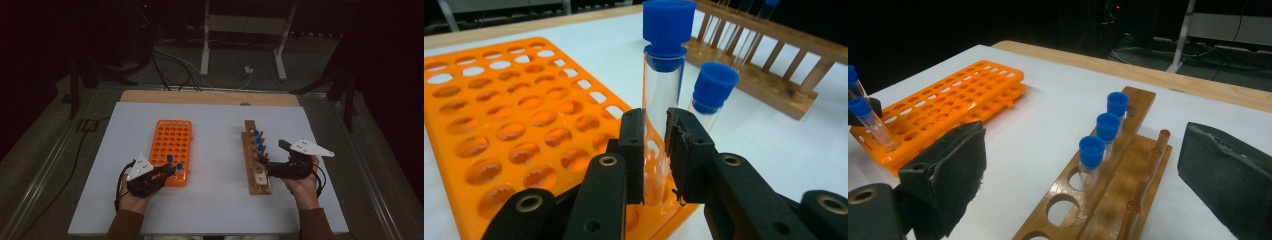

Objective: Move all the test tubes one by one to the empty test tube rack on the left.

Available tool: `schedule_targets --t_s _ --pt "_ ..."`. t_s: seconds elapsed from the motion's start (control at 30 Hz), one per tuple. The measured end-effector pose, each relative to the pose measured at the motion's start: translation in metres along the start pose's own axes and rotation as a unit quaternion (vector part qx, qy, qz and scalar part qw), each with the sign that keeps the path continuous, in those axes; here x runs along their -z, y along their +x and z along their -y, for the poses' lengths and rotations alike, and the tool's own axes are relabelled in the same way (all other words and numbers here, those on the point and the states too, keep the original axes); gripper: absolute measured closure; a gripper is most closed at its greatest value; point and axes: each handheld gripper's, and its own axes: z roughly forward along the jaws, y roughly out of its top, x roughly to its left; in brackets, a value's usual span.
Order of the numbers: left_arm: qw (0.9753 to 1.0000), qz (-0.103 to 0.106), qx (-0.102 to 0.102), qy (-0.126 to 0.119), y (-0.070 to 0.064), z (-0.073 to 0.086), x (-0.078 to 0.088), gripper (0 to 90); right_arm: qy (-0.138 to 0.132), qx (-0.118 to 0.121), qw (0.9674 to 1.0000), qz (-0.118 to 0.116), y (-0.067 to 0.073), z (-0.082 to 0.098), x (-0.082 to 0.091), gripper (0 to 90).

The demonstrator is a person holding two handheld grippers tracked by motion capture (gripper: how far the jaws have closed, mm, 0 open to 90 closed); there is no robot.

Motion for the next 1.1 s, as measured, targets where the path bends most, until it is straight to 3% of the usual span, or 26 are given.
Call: schedule_targets --t_s 0.13,0.5,0.6,0.7,0.83,1.1 --pt "0.9997 -0.005 -0.010 0.022 -0.0029 0.0027 -0.0023 77.8 -0.001 0.000 1.0000 0.002 -0.0002 -0.0001 0.0008 5.4" --pt "0.9988 -0.006 -0.024 0.044 -0.0035 0.0068 -0.0021 78.2 0.002 0.005 1.0000 0.001 0.0010 0.0017 -0.0001 5.4" --pt "0.9976 -0.008 -0.031 0.061 -0.0036 0.0086 -0.0048 78.3 0.003 0.005 1.0000 0.001 0.0016 0.0022 -0.0005 5.4" --pt "0.9969 -0.011 -0.044 0.065 -0.0061 0.0086 -0.0065 78.2 0.004 0.006 1.0000 0.001 0.0020 0.0024 -0.0008 5.4" --pt "0.9972 -0.010 -0.040 0.063 -0.0058 0.0090 -0.0063 78.0 0.004 0.008 1.0000 0.000 0.0024 0.0027 -0.0016 5.4" --pt "0.9987 0.011 -0.029 0.040 -0.0056 0.0078 -0.0041 57.1 0.009 0.004 1.0000 -0.001 -0.0001 0.0057 -0.0049 5.8"
